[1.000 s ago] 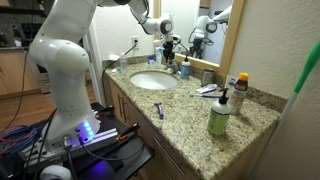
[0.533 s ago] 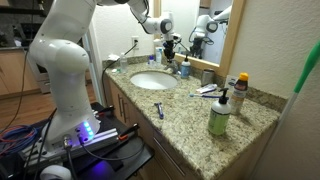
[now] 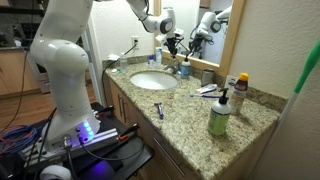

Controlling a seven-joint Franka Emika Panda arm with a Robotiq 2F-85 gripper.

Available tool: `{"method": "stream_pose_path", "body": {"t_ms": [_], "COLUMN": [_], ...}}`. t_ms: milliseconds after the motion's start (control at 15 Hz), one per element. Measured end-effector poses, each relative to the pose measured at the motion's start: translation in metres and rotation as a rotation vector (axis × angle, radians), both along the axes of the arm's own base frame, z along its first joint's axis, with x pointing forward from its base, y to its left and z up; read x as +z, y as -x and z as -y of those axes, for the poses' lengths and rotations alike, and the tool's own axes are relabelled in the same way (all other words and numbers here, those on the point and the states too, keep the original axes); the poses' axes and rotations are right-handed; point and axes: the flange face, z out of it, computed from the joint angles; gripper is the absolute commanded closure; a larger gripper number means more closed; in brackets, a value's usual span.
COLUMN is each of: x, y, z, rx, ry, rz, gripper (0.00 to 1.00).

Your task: Flip the faucet open

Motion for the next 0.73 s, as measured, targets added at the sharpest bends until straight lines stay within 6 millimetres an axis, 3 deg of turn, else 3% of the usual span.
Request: {"method": "stream_pose_path", "body": {"t_ms": [133, 200, 267, 400, 600, 667, 733], "x": [0.004, 0.009, 0.022, 0.073, 0.145, 0.159, 0.164], "y": [0.006, 0.009, 0.012, 0.019, 0.049, 0.061, 0.072], "z": [0.002, 0.003, 0.004, 0.001, -0.008, -0.009, -0.007], "rx": [-0.023, -0.028, -0.031, -0.012, 0.049, 0.066, 0.07], "ry": [-0.022, -0.027, -0.031, -0.029, 0.035, 0.077, 0.116], "rz": [0.03, 0.05, 0.091, 0.19, 0.255, 0.23, 0.186], "gripper": [0.93, 0.46, 0.44, 0.31, 0.1, 0.28, 0.22]}}
